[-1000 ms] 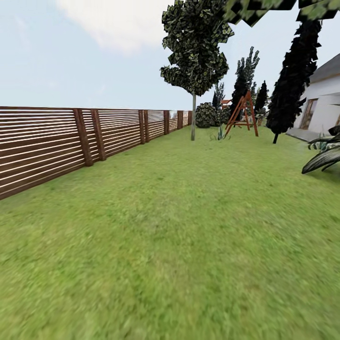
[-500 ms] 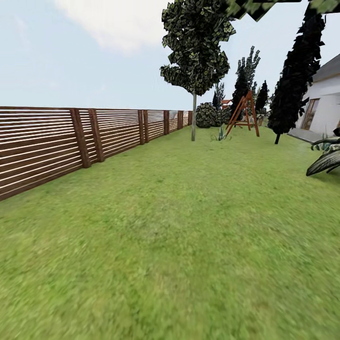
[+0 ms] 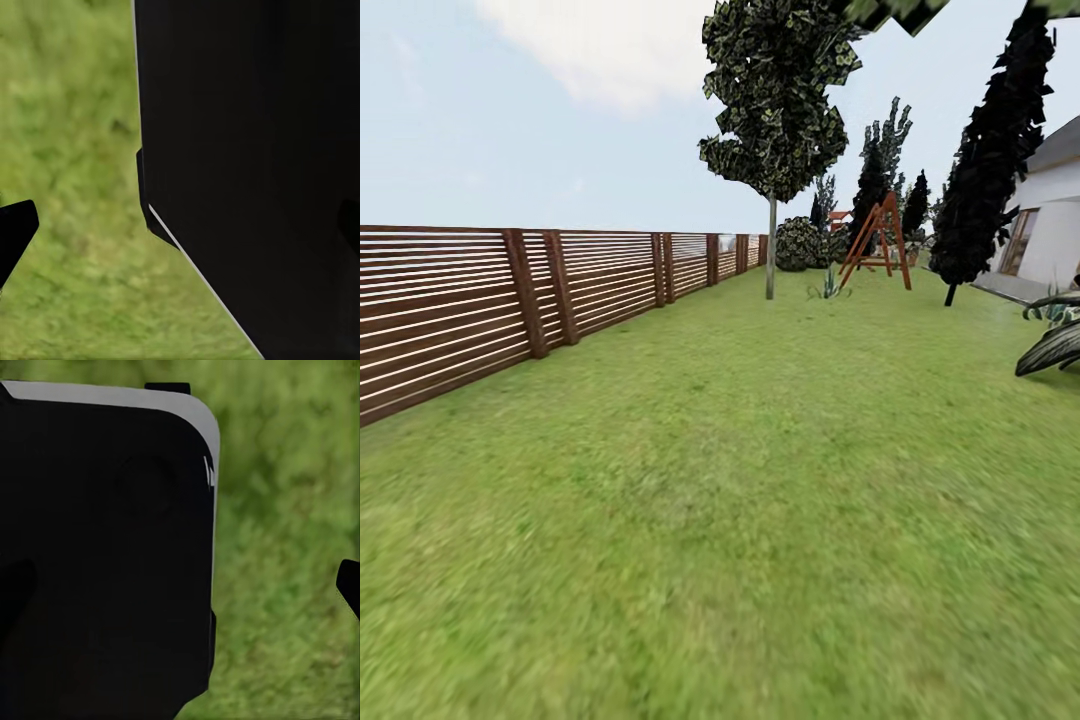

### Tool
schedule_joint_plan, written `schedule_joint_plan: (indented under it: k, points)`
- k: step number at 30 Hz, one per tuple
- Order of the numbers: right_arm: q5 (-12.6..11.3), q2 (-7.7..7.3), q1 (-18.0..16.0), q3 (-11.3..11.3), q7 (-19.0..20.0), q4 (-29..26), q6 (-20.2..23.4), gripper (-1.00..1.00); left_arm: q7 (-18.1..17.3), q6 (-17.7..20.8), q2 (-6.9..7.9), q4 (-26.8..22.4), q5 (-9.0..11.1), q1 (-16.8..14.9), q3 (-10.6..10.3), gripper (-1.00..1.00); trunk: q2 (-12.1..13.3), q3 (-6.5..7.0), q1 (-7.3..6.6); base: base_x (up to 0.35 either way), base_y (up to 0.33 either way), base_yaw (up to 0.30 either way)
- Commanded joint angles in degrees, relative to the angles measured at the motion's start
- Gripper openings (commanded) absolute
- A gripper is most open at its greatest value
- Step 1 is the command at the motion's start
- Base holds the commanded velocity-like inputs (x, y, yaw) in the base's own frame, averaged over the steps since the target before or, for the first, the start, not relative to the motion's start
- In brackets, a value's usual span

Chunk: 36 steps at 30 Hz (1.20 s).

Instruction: Take the three Easter eggs out of the wicker basket on the lawn in the garden, then place them on the lawn next to a single tree (choose any tree) so that all three eggs are next to the same tree and none are left in the basket.

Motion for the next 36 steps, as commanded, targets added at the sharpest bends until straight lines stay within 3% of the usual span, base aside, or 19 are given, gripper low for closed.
schedule_joint_plan:
  k: [1,36]
  points:
    - [-0.01,0.02,-0.05,-0.01,-0.04,0.06,-0.03,1.0,0.01,0.03,0.0,-0.12,-0.02,0.04,0.01,1.0,-0.02,-0.04,0.03,0.295,0.0,0.0]
    - [-0.02,0.24,-0.05,-0.01,-0.07,0.06,0.0,1.0,0.02,-0.06,0.0,-0.14,-0.02,0.04,0.02,1.0,-0.02,-0.04,0.03,0.331,0.0,0.0]
